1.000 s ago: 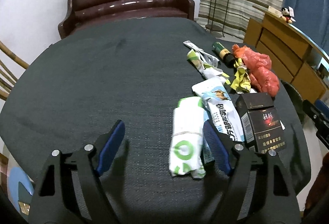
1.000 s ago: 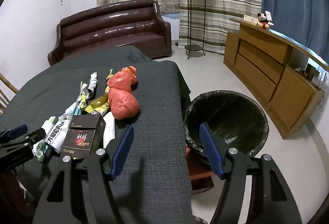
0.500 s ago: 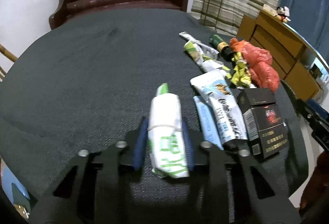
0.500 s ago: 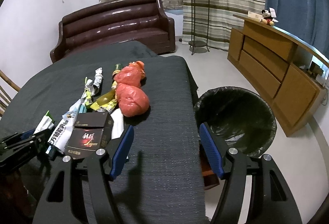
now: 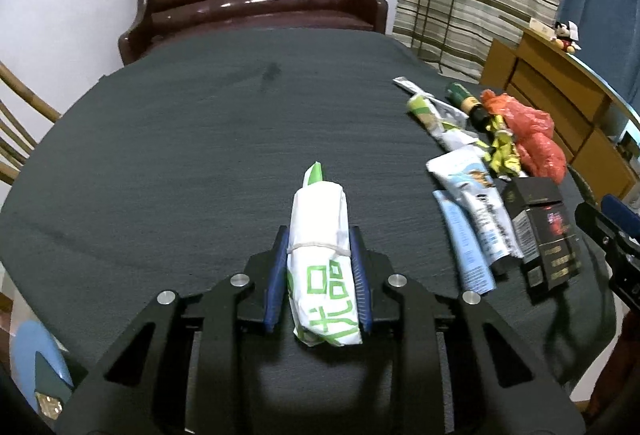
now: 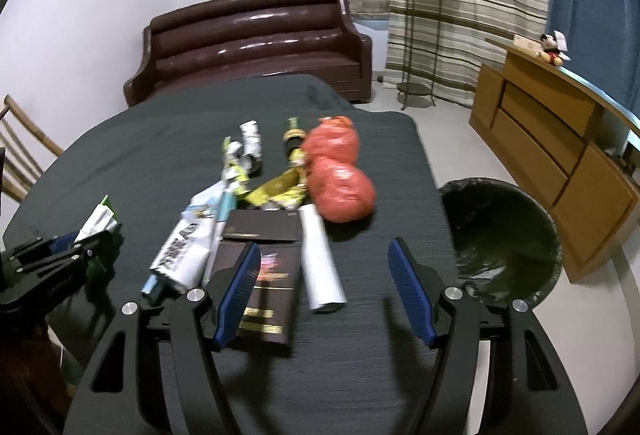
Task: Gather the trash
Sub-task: 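Grasp the dark cigarette box with the right tool, then carry both items over the black bin and open both tools to drop them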
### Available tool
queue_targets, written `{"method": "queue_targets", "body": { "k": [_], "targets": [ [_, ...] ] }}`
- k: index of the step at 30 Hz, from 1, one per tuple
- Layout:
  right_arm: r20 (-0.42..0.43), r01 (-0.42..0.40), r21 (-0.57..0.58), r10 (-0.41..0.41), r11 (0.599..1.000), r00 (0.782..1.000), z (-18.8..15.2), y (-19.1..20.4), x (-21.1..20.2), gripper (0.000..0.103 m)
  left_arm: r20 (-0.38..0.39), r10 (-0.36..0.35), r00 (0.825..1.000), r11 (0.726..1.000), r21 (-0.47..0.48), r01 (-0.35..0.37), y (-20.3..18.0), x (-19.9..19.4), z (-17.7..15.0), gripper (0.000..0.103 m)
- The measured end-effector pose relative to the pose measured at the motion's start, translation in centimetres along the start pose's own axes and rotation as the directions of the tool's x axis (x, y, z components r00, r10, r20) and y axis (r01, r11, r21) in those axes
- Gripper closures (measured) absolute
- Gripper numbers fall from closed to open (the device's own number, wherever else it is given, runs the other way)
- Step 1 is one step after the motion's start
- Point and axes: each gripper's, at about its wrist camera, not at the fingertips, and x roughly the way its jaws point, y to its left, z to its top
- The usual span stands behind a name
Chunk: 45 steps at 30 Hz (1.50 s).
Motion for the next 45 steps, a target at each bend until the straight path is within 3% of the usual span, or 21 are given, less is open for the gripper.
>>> {"method": "queue_targets", "body": {
  "k": [6, 14, 17, 20, 34, 45],
  "targets": [
    [-0.046, -0.027, -0.045, 0.025, 0.999, 0.999, -0.4, 2.6, 1.1, 0.037, 0.01, 0.035, 0.999, 0.999, -0.005, -0.035, 2.1, -0.2, -0.4, 0.075],
    [-0.094, -0.008, -0.072, 0.001, 0.997, 0.996, -0.7, 3.9, 2.4, 0.034, 0.002, 0.037, 0.999, 0.999, -0.032, -0.037, 3.2, 0.3, -0.2, 0.075],
    [-0.098, -0.005, -0.082, -0.003, 0.997, 0.995, -0.8, 3.9, 2.6, 0.047, 0.0, 0.034, 0.999, 0.999, -0.035, -0.034, 3.2, 0.4, -0.2, 0.075],
    [-0.096, -0.006, -0.091, -0.003, 0.996, 0.995, -0.8, 4.0, 2.4, 0.048, -0.006, 0.031, 0.999, 0.999, -0.033, -0.031, 3.0, 0.6, -0.1, 0.075],
    [0.067, 0.03, -0.063, -0.026, 0.998, 0.997, 0.8, 1.8, -1.1, 0.049, 0.076, -0.03, 0.997, 0.999, 0.027, 0.028, -1.8, -1.4, 1.2, 0.075],
    [0.161, 0.189, 0.046, -0.194, 0.981, 0.968, 3.2, -6.4, -2.1, 0.049, 0.145, -0.167, 0.975, 0.98, 0.134, 0.148, -10.7, -1.5, 5.0, 0.075]
  ]
}}
